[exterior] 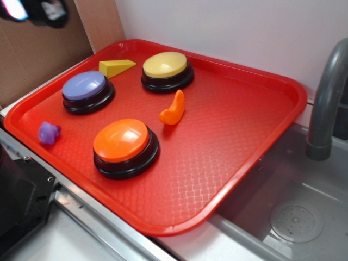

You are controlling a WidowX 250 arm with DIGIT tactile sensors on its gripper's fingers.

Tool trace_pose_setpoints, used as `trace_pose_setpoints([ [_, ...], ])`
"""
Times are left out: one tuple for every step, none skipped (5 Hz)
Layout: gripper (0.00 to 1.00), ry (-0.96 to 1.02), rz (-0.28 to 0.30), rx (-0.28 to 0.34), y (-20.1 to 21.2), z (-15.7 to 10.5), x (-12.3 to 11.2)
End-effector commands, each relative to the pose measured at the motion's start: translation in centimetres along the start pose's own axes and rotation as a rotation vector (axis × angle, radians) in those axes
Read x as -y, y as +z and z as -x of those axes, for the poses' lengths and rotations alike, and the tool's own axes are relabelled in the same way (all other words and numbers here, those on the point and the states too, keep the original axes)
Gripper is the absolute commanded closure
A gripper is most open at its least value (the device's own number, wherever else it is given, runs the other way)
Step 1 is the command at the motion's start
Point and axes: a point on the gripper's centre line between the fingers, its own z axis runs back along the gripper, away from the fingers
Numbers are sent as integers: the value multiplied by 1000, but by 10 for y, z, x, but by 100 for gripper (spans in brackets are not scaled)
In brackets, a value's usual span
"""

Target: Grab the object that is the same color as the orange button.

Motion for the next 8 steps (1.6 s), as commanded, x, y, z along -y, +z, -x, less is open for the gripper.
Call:
trace_pose_setpoints([
  [0,208,13,74,-49,-53,23],
  [0,280,-3,87,-75,-71,30],
  [0,355,-70,115,-104,-86,34],
  [0,397,-113,123,-126,-95,28],
  [0,432,-143,119,-147,-101,24],
  [0,456,-150,118,-161,-100,21],
  [0,481,-121,107,-172,-99,13],
  [100,486,-55,109,-176,-97,8],
])
